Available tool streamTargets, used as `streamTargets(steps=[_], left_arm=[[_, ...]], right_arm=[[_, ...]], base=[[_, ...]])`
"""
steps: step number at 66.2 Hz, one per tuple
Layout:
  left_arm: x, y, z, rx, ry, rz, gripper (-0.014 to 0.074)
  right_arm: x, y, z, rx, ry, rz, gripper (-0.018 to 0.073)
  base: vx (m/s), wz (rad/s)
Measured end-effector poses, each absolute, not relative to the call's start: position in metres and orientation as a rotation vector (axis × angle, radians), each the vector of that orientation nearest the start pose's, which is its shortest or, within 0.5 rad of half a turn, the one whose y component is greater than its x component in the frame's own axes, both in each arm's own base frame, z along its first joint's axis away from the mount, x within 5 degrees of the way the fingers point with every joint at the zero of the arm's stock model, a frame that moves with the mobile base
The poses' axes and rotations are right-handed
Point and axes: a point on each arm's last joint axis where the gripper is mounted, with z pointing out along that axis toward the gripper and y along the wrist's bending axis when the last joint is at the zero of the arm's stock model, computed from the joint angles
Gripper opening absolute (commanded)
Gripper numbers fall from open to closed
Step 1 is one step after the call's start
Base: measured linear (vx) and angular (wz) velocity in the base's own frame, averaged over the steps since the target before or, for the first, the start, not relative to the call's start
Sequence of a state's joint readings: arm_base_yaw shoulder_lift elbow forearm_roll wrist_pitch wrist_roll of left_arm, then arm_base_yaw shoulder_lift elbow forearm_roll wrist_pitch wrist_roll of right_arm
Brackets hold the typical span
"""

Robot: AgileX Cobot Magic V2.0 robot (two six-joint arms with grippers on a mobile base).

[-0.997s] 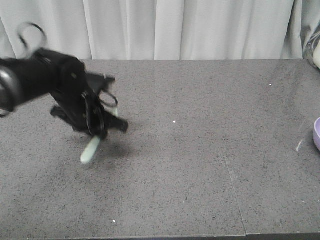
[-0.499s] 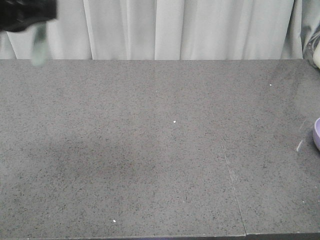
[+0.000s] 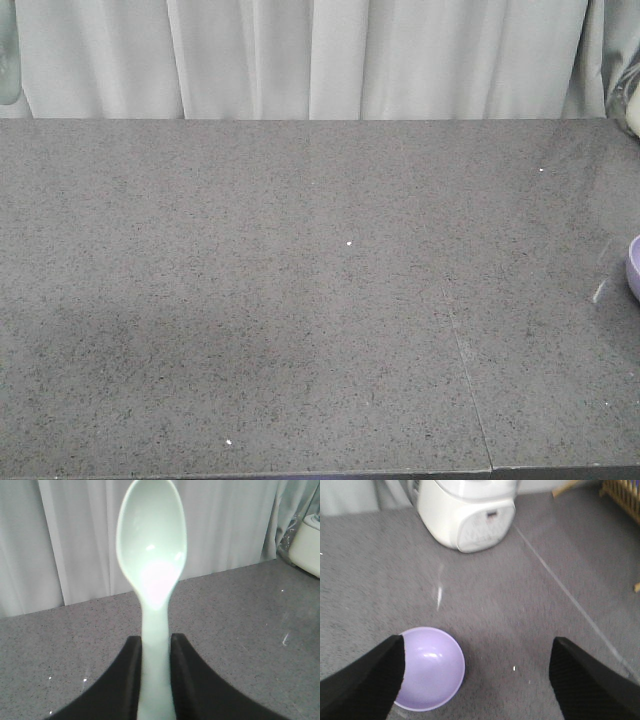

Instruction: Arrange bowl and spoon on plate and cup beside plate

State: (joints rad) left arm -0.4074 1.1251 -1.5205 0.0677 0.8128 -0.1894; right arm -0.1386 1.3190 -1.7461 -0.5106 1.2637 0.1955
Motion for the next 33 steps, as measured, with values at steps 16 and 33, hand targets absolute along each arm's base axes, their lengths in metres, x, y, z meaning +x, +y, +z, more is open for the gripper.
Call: streamTargets(steps=[16, 33], left_arm=[[0.195, -0.079, 0.501, 0.219, 1.903, -0.326, -0.0007], [0.195, -0.079, 0.501, 0.219, 1.903, -0.323, -0.0007]], right_arm=[[0.262, -0.132, 0.418, 0.687, 2.461, -0.289, 0.0581], [0.257, -0.161, 0.368, 0.723, 2.549, -0.27, 0.0581]], base=[[0.0, 0.0], [0.0, 0.0]])
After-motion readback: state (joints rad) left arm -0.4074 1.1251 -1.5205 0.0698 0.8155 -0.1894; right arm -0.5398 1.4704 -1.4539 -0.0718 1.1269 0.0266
